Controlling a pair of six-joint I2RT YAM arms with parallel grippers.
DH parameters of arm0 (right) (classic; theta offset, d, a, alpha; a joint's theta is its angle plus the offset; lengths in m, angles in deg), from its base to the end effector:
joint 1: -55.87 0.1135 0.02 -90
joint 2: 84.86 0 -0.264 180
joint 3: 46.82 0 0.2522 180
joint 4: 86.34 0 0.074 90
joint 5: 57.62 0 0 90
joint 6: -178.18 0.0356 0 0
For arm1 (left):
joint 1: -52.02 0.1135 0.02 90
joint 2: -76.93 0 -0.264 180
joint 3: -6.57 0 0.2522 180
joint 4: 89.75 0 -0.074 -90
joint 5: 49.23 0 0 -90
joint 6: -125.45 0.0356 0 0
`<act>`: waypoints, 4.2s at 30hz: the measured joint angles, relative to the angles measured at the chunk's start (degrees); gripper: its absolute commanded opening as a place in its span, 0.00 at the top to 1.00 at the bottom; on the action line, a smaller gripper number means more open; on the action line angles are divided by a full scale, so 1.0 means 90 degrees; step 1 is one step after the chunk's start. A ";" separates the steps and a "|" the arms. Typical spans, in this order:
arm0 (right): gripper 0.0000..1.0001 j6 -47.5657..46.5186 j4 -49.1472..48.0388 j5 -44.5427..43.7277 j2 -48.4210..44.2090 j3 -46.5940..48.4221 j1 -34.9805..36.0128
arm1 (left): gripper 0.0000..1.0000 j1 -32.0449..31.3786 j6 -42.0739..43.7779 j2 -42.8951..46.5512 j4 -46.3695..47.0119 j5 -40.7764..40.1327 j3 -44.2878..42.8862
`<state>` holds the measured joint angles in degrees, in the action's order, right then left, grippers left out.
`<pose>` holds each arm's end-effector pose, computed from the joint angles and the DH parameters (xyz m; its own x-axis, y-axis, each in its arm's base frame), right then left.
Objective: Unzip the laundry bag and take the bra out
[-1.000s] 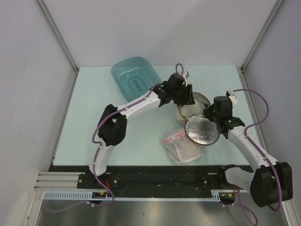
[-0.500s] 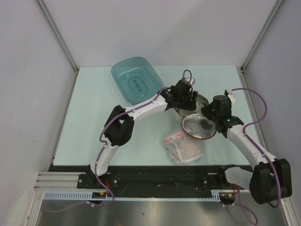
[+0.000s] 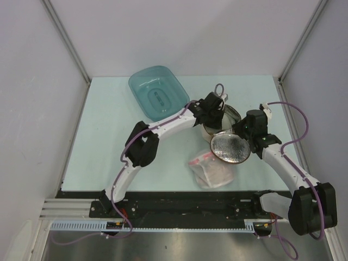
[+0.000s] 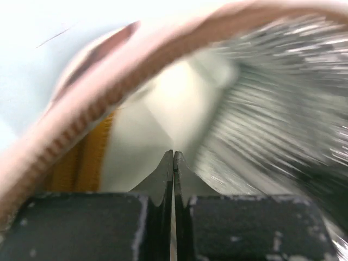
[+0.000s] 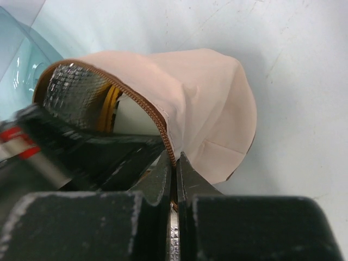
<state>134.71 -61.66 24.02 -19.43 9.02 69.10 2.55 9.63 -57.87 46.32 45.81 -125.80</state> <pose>0.2437 0.0520 0.2501 -0.4566 0.6303 -0.6280 0.3225 0.7750 0.5434 0.3443 -0.4076 0.2109 -0.7703 0.2333 -0.5935 0.5122 0.7808 -0.3578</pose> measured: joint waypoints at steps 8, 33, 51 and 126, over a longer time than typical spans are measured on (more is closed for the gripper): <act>1.00 0.0002 0.0109 0.0029 -0.0010 0.0000 -0.0255 | 1.00 0.0301 -0.0537 0.1610 0.0797 0.1491 0.1173; 1.00 0.0049 0.0002 0.0197 0.0005 0.0000 -0.0189 | 0.46 -0.0425 0.0340 0.0678 0.0134 -0.1523 0.0401; 1.00 0.0046 -0.0114 0.0311 0.0158 -0.0002 -0.0119 | 1.00 -0.0440 0.0699 -0.0461 0.0136 -0.2195 -0.0243; 1.00 0.0051 -0.0204 0.0311 0.0182 -0.0141 -0.0078 | 0.19 0.0855 -0.0908 0.3908 0.0780 0.1158 0.4238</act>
<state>135.17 -63.50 26.82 -17.79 7.76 68.40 10.24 1.45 -22.70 53.34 56.24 -87.66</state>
